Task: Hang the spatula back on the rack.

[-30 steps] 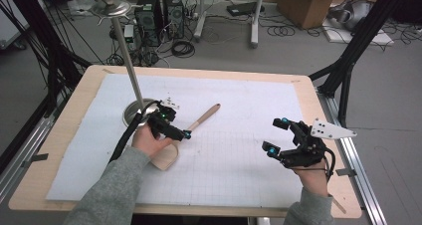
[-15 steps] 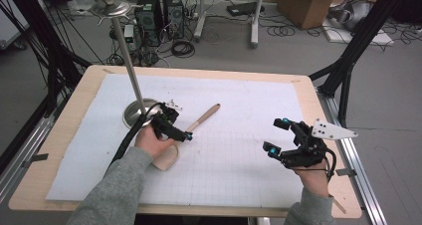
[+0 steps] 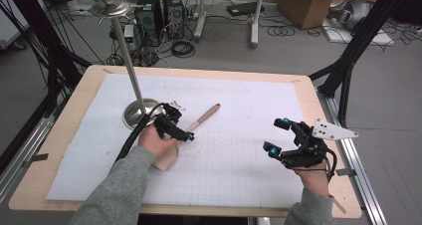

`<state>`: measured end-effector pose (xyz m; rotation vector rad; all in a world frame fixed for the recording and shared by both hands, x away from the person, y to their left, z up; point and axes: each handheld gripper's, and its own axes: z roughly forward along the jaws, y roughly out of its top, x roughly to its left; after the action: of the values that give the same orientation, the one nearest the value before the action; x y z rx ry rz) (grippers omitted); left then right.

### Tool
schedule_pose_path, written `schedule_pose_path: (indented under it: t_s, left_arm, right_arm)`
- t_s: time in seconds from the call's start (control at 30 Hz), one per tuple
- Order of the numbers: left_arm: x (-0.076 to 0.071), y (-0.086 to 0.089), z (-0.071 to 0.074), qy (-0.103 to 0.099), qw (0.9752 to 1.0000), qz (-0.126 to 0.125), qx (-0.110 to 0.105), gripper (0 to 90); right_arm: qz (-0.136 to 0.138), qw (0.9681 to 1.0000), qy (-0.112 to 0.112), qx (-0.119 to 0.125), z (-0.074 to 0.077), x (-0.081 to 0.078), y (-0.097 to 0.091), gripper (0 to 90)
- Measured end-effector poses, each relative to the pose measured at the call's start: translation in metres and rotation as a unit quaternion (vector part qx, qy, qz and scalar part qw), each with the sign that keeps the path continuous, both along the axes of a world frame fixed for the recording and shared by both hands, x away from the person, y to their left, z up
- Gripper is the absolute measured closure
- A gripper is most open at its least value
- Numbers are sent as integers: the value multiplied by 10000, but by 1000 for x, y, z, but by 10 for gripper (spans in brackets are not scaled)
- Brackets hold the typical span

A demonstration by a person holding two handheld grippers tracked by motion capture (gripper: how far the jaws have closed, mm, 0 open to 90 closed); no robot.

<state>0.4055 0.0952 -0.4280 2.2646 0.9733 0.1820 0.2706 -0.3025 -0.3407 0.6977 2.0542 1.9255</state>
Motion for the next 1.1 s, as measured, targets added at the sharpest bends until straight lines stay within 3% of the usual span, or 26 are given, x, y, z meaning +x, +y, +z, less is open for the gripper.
schedule_pose_path:
  t_s: [0.27, 0.47, 0.53, 0.6, 0.9, 1.0, 1.1]
  left_arm:
    - [1, -6, -3, 26, 9999, -2, 108, 174]
    - [0, -8, -3, -58, 9998, 13, 202, 224]
    - [-1, -7, -2, -108, 9995, -38, 284, 291]
    - [-1, -6, -1, -118, 9996, -95, 222, 343]
    - [-4, -9, -1, -241, 9990, -92, 378, 393]
    - [-6, -11, -1, -352, 9980, -87, 518, 443]
    - [-7, -13, -1, -361, 9980, -93, 518, 477]
  right_arm:
    - [11, 10000, -22, -11, 0, 0, -1, 88]
    - [3, 10000, -13, 20, 0, -1, -1, 88]
    - [8, 10000, 8, 13, 0, -1, -1, 88]
    - [21, 10000, -29, -8, 0, 0, -1, 88]
    - [5, 10000, 23, 23, 0, -1, -1, 88]
    - [7, 10000, -1, -11, 0, 0, -1, 88]
    - [0, 10000, -11, -5, 0, 1, -1, 88]
